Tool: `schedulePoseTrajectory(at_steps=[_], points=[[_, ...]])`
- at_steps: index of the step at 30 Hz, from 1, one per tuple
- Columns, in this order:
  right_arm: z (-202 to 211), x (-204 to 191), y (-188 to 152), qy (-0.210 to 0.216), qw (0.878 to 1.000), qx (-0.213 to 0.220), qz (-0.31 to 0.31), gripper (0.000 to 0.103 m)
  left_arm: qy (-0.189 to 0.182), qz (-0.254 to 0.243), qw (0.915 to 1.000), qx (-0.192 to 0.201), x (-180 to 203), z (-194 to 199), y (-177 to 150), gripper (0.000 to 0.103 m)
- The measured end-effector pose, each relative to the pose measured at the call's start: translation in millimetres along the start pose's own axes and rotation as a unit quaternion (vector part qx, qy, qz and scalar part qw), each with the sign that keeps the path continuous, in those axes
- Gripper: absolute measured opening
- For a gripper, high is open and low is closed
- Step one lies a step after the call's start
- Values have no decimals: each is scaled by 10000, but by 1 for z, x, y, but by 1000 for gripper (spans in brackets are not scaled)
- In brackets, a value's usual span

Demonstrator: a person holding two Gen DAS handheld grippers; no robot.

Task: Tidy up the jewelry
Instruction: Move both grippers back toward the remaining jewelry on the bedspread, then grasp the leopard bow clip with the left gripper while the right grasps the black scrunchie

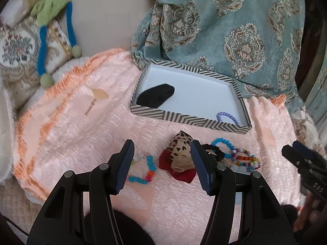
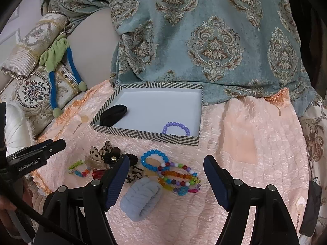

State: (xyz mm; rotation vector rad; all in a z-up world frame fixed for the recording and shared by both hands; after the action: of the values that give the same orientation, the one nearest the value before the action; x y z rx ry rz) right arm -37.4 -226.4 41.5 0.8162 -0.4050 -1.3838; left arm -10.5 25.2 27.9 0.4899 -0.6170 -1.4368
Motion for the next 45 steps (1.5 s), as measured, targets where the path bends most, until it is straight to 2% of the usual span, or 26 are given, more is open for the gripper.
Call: schedulePoseTrajectory(at_steps=[2,4,13,16,18,20,27,30,31,32,33,34,36,39,45], points=[[-1,3,-1,48,10000,-27,-29,73,-190,169,9996,-139,-3,-3,1,59],[-4,3,-1,75,9999,-80,-24,73,-336,283,9987,-249,-3,-7,1,70],[-19,13,-6,219,9993,-275,-151,73,-553,289,9956,-703,14,-38,0,71],[-23,10,-7,612,9973,-359,-210,72,-536,272,9958,-686,16,-42,1,71],[-29,-3,-7,895,9949,-460,-48,65,-427,358,9959,-712,11,-46,3,71],[-38,-23,-8,1136,9913,-603,270,54,-400,470,9952,-761,3,-51,4,71],[-76,-70,-12,1440,9804,-832,1055,53,-167,723,9949,-679,-30,-53,9,71],[-93,-81,-13,1412,9762,-929,1356,53,-91,783,9947,-657,-42,-54,11,71],[-99,-82,-13,1359,9755,-958,1443,44,-77,797,9946,-654,-44,-55,11,71],[-107,-83,-15,1351,9732,-1045,1537,22,-69,805,9945,-666,-47,-55,11,71],[-112,-82,-16,1339,9723,-1114,1559,13,-78,800,9944,-692,-48,-57,10,71],[-117,-78,-16,1301,9728,-1169,1516,9,-103,782,9943,-722,-48,-58,9,71],[-117,-67,-9,1374,9776,-1067,1181,4,-157,738,9943,-755,-46,-58,7,71],[-103,-46,5,1596,9820,-795,625,3,-240,646,9947,-758,-39,-57,6,71],[-85,-20,18,1464,9872,-555,305,3,-506,382,9948,-800,-12,-59,9,71]])
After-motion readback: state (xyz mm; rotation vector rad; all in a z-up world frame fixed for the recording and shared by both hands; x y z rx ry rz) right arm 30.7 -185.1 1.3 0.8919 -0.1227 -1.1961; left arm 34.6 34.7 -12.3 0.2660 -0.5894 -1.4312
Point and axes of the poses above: each gripper's, at about its wrist camera, not at the fingertips, and z roughly against the way its jaws point, x to its right, y to its top, the point moved 3 cm from there along -z, roughly the way its jaws point, and after that the axes turned 5 degrees about y, right-handed, at the moved point
